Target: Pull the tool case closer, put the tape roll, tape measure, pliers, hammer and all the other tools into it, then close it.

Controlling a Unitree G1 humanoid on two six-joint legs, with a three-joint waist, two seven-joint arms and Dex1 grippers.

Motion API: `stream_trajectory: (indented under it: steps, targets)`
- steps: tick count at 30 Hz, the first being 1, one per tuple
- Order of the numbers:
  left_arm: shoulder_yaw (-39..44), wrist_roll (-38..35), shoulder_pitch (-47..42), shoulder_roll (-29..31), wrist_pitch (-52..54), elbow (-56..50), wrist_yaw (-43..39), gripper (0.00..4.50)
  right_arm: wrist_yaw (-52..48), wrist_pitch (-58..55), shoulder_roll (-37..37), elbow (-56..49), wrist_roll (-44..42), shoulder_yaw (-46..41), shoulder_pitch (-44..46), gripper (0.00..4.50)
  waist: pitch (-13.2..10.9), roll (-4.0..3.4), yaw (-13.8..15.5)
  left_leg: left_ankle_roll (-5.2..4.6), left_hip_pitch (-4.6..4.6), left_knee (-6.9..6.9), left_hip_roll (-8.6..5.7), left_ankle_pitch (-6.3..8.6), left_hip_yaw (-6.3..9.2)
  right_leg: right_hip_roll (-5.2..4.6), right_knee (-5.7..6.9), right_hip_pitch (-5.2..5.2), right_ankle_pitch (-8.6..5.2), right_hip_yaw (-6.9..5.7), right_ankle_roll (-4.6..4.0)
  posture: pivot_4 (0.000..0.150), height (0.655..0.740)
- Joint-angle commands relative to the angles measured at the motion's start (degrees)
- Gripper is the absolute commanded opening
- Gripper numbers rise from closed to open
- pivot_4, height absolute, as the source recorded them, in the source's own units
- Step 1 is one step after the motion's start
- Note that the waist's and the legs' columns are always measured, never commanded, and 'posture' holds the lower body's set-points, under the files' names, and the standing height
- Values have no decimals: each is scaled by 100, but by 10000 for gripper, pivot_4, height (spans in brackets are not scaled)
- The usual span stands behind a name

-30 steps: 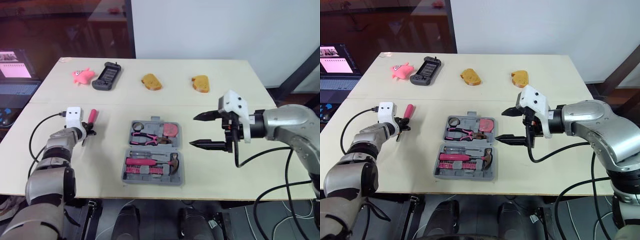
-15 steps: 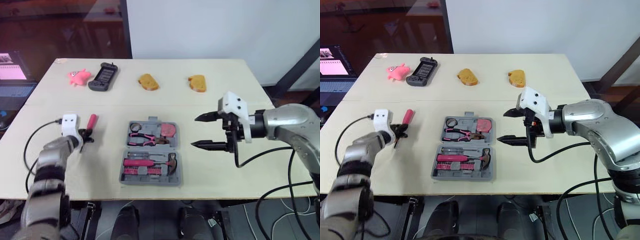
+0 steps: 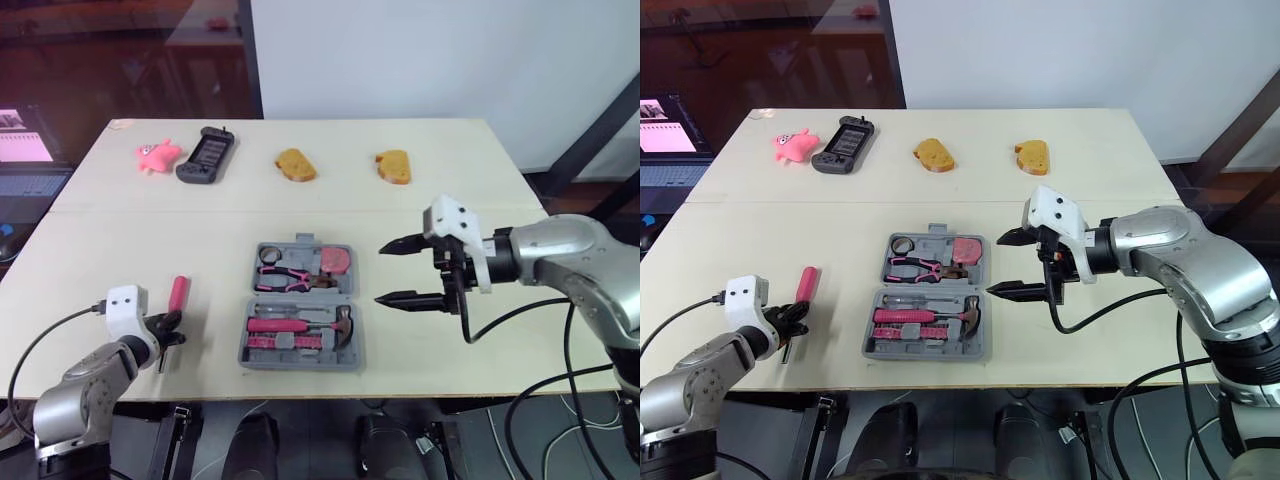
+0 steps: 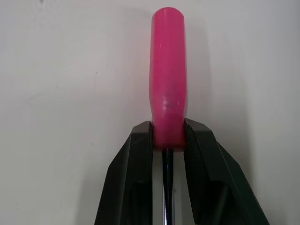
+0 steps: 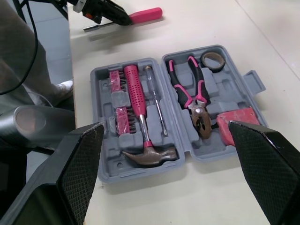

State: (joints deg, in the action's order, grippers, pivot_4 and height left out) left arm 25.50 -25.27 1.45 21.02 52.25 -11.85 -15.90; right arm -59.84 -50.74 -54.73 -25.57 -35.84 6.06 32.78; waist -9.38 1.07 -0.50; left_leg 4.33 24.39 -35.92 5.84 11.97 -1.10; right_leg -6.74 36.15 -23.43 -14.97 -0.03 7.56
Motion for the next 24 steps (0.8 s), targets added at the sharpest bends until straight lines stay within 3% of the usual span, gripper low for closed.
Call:
stream_trajectory:
  steps: [1, 6, 7, 12, 17, 23, 24]
  targets:
    - [-17, -102, 143, -6, 164, -59, 3, 17909, -65, 133, 31, -33, 59, -22, 192, 45000, 0, 0, -1, 0, 0, 0, 0, 0, 0, 0, 0, 0, 0, 0, 0, 1500, 7207]
    - [374, -406, 215, 206, 183, -486, -89, 43198, -48, 130, 55, -40, 63, -70, 251, 45000, 0, 0, -27, 0, -1, 3, 1, 0, 0, 0, 1, -4, 0, 0, -1, 1500, 7207]
    - [475, -527, 185, 253, 185, -596, -136, 44540, -43, 123, 55, -47, 55, -83, 248, 45000, -2, 2, -29, 0, -1, 4, 1, 0, 0, 1, 2, -6, 0, 0, -1, 1500, 7207]
    - [610, -843, -118, 595, 104, -736, -369, 44540, -36, 112, 64, -67, 26, -98, 233, 45000, -3, 5, 32, 0, 5, 2, 1, 0, 1, 0, -1, -7, -1, 0, -3, 1500, 7207]
    - [108, -754, -1150, 1484, -234, -371, -1078, 44540, -87, 141, 131, -28, 41, -48, 339, 45000, -12, 20, 130, 1, 10, -2, 0, 0, 1, 0, -4, -7, -1, -1, -5, 1500, 7207]
    - [-1272, -344, -1938, 3092, -1415, 396, -3554, 44540, -270, 40, 127, -244, -134, -58, 445, 45000, -20, 6, 79, 2, 12, 4, -1, 1, -3, 0, -10, -14, 0, 0, -4, 1500, 7207]
    - [-1543, -76, -1930, 3331, -2050, 529, -4054, 44540, -258, 12, 139, -264, -160, -63, 464, 45000, -22, 0, 59, 2, 12, 6, 0, 1, -3, 0, -9, -17, 0, 0, -4, 1500, 7207]
